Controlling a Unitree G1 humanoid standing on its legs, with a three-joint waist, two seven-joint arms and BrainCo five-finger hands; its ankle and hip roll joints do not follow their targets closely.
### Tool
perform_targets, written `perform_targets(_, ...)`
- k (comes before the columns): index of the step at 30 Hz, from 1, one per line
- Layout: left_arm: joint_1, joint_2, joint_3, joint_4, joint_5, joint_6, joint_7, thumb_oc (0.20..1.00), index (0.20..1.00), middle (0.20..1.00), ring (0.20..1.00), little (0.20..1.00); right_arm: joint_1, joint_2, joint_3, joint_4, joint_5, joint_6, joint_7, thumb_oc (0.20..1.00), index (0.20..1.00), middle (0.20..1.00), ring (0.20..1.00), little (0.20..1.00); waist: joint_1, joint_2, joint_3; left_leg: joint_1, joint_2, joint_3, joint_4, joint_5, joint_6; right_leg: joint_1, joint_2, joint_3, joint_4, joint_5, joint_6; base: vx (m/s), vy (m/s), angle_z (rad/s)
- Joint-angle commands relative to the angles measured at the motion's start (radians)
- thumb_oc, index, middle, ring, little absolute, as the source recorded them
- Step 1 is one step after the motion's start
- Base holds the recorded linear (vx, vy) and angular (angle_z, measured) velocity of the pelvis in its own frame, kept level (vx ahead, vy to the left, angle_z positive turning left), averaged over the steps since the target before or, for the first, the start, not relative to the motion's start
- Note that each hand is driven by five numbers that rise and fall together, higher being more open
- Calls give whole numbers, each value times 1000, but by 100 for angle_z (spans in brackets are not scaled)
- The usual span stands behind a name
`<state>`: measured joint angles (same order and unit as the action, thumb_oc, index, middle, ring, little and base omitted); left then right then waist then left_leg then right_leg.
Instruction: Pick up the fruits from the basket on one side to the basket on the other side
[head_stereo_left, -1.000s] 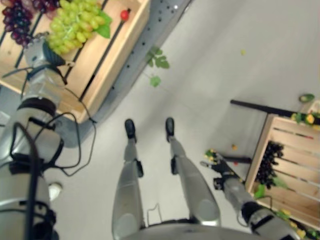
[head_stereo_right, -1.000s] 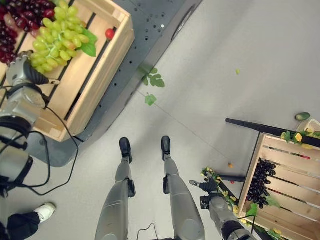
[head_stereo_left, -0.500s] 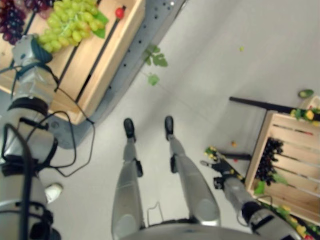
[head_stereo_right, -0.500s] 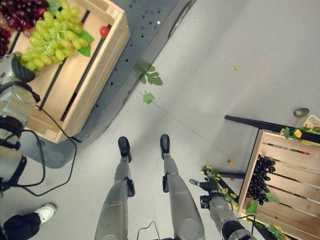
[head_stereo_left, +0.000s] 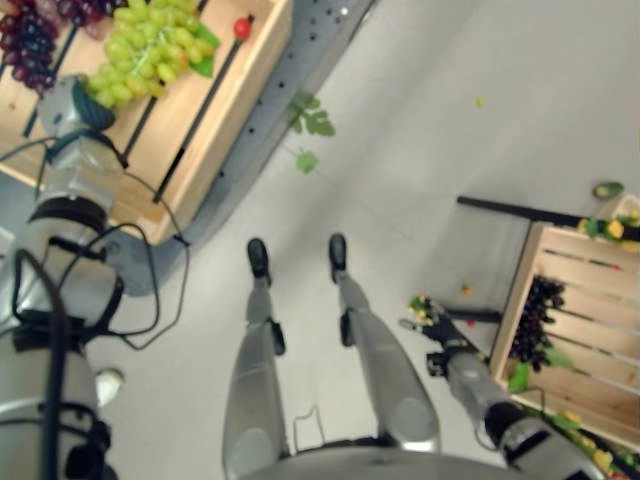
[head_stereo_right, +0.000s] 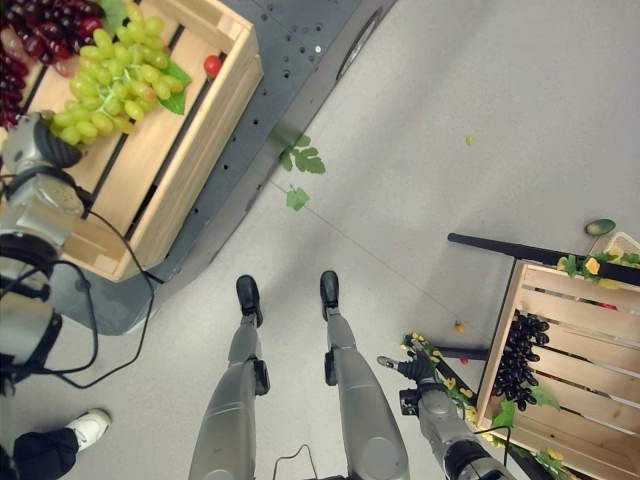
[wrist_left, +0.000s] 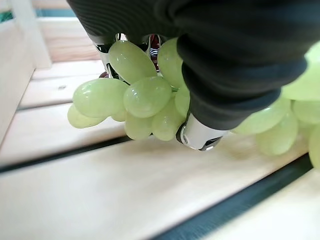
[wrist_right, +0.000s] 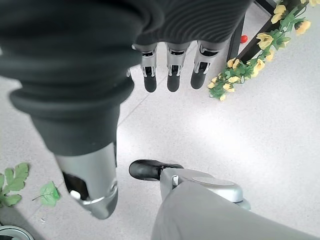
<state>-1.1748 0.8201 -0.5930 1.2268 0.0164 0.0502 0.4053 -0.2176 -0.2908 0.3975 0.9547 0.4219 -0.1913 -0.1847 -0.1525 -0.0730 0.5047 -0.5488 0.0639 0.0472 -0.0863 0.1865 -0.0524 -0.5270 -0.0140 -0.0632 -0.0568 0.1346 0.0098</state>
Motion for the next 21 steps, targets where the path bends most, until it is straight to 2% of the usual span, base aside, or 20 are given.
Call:
perform_targets(1,-4,-8,51,-17,-81,-45,-6,200,200,200,200,200,101,-16,-31,-24,9,-1,-17,1000,1000,1000,1000,1000,15,-56,15,27,-63,-54,2,-54,30,-26,-15,28,-16,73,109,0,0,0)
perform_targets(3,30,-29,101,-74,-164,-73,-1,200,200,200,200,200,106,-15,-42,-24,5,5,-19,1000,1000,1000,1000,1000,19,-52,15,39,-64,-57,2,-54,31,-14,-17,29,-16,74,108,0,0,0)
perform_targets(6,68,-35,135,-132,-216,-93,-8,200,200,200,200,200,112,-15,-51,-27,0,8,-16,1000,1000,1000,1000,1000,23,-49,15,46,-66,-59,1,-54,31,-5,-18,27,-16,73,108,0,0,0)
perform_targets(8,117,-39,171,-221,-275,-120,-14,200,200,200,200,200,118,-13,-63,-29,-10,14,-14,1000,1000,1000,1000,1000,30,-43,15,55,-68,-63,1,-53,31,5,-19,25,-16,72,107,0,0,0)
perform_targets(10,227,-44,235,-412,-382,-174,-22,200,200,200,200,200,129,-10,-82,-35,-22,22,-13,1000,1000,1000,1000,1000,42,-33,15,71,-72,-67,1,-54,31,22,-22,17,-16,72,106,-9,-12,2)
perform_targets(12,292,-52,260,-512,-411,-195,-16,200,200,200,200,200,135,-9,-93,-34,-32,29,-13,1000,1000,1000,1000,1000,50,-27,15,78,-73,-70,2,-54,31,33,-25,12,-16,71,105,-13,-28,3)
perform_targets(13,372,-56,295,-619,-439,-215,-19,200,200,200,200,200,141,-8,-104,-34,-40,34,-10,1000,1000,1000,1000,1000,58,-23,15,86,-75,-73,1,-54,32,44,-27,9,-16,69,103,-25,-26,4)
perform_targets(15,375,-55,297,-621,-439,-215,-19,200,200,200,200,200,141,-9,-103,-34,-40,34,-10,1000,1000,1000,1000,1000,57,-23,15,86,-75,-73,1,-53,32,45,-27,8,-16,69,103,-15,-14,8)
perform_targets(16,452,-55,327,-721,-447,-228,-29,200,200,200,200,200,140,-9,-114,-29,-51,44,-8,1000,1000,1000,1000,1000,64,-20,15,93,-78,-79,0,-48,32,54,-29,3,-15,69,102,2,-20,9)
perform_targets(21,576,-64,389,-869,-508,-257,-69,200,200,200,200,200,131,-12,-128,-5,-74,59,7,1000,1000,1000,1000,1000,81,-12,15,130,-82,-85,1,-58,35,96,-29,-7,-14,61,101,-14,-11,7)
